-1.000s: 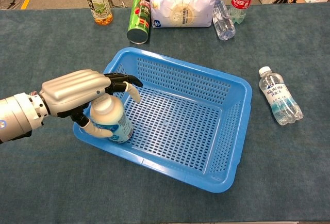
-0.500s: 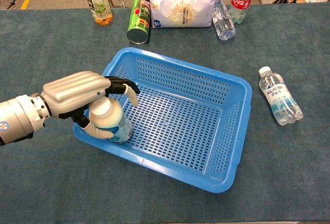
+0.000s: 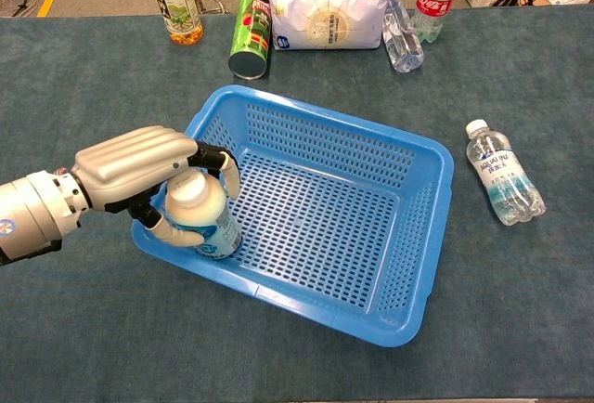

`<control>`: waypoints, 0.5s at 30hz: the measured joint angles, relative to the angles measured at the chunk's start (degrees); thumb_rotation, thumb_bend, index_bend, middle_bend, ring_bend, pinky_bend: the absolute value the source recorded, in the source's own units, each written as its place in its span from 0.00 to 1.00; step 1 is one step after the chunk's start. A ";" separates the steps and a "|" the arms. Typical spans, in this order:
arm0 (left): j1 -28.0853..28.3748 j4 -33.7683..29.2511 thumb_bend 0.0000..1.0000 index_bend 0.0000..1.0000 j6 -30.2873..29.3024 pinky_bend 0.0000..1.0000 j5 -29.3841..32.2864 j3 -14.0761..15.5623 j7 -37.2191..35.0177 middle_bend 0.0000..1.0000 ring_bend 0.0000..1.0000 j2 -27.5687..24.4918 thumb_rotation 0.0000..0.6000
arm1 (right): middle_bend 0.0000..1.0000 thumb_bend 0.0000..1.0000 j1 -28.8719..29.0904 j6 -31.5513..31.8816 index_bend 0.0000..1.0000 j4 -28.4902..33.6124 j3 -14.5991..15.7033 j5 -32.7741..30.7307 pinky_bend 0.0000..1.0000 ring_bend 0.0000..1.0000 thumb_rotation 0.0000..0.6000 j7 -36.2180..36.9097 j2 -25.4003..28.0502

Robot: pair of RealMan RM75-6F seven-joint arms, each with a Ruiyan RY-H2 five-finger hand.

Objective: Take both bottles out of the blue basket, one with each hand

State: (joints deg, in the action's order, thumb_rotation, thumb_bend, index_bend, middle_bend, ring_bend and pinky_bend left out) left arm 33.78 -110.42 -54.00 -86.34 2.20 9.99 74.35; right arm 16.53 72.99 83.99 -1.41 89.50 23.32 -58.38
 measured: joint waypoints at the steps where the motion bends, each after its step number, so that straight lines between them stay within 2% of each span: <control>1: -0.06 0.06 0.16 0.42 -0.20 0.65 -0.06 0.00 -0.04 0.36 0.38 0.12 1.00 | 0.27 0.00 -0.01 -0.01 0.16 -0.04 0.02 0.03 0.48 0.21 1.00 0.02 -0.03; 9: -0.20 0.52 0.18 0.45 -0.66 0.69 -0.01 0.19 0.42 0.40 0.42 0.63 1.00 | 0.27 0.00 -0.05 -0.05 0.16 -0.24 0.08 0.09 0.48 0.21 1.00 0.24 -0.18; 15: -0.29 0.70 0.29 0.47 -1.00 0.72 0.22 0.26 1.24 0.44 0.44 0.91 1.00 | 0.27 0.00 -0.09 -0.13 0.16 -0.44 0.12 0.05 0.48 0.21 1.00 0.47 -0.30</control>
State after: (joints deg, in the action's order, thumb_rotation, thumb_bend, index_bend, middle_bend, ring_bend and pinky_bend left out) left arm 33.49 -109.72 -55.01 -86.11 2.45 11.22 75.26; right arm 16.45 72.86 83.55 -1.29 89.55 23.79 -58.68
